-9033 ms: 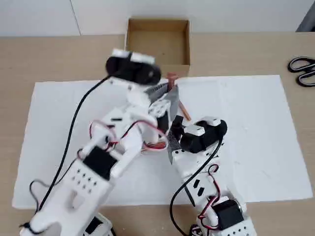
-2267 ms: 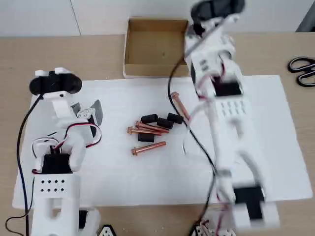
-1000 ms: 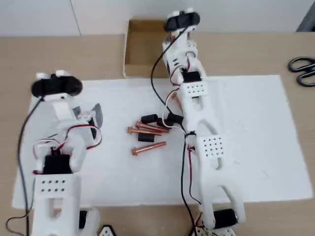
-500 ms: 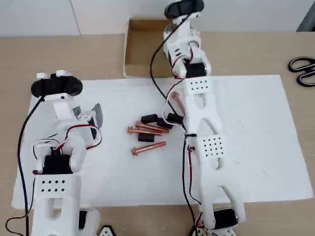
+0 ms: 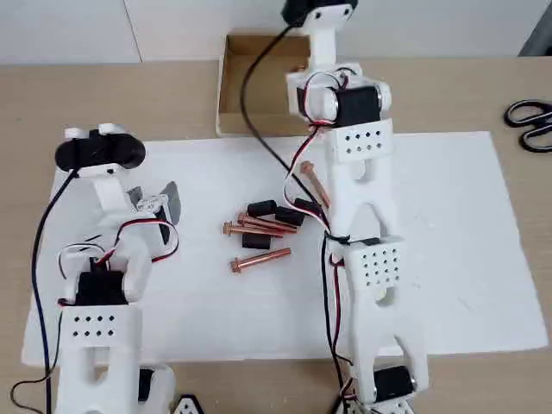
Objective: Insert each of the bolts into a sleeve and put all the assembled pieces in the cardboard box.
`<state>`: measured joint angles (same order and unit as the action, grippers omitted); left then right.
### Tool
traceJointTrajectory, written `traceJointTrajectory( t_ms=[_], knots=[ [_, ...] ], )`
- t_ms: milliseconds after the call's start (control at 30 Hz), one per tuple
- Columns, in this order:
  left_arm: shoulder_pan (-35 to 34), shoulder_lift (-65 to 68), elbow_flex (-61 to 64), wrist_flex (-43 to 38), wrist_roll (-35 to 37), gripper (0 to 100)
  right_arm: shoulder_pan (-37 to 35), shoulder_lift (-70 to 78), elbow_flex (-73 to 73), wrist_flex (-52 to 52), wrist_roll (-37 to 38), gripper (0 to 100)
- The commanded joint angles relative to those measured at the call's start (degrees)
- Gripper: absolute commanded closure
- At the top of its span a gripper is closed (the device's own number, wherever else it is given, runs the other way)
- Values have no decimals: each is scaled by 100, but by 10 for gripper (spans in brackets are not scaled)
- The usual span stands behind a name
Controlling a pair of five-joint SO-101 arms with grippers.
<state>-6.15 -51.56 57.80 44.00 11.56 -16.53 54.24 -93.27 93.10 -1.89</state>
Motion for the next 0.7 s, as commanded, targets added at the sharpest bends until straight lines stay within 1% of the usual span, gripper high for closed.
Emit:
traceJointTrajectory(
  t_ms=[0,167,233,333,400,500,600,667],
  knots=[
    [-26,-35,-13,0,-18,825,-127,-664,-308,347,62,865],
    [-26,-70,127,-9,0,826,-611,-699,-211,409,70,865],
    [-35,-70,233,-9,0,826,-743,-743,193,418,185,865],
    [-35,-70,338,-9,0,826,-778,-804,985,426,677,865],
    [-35,-70,365,-9,0,826,-752,-1112,1424,462,712,865],
    [-35,-70,400,-9,9,826,-734,-1938,2400,462,721,865],
    [-35,-70,400,-9,149,826,-822,-2879,3921,435,738,865],
    [-35,-70,400,-18,290,826,-945,-3556,4905,418,958,864]
  ],
)
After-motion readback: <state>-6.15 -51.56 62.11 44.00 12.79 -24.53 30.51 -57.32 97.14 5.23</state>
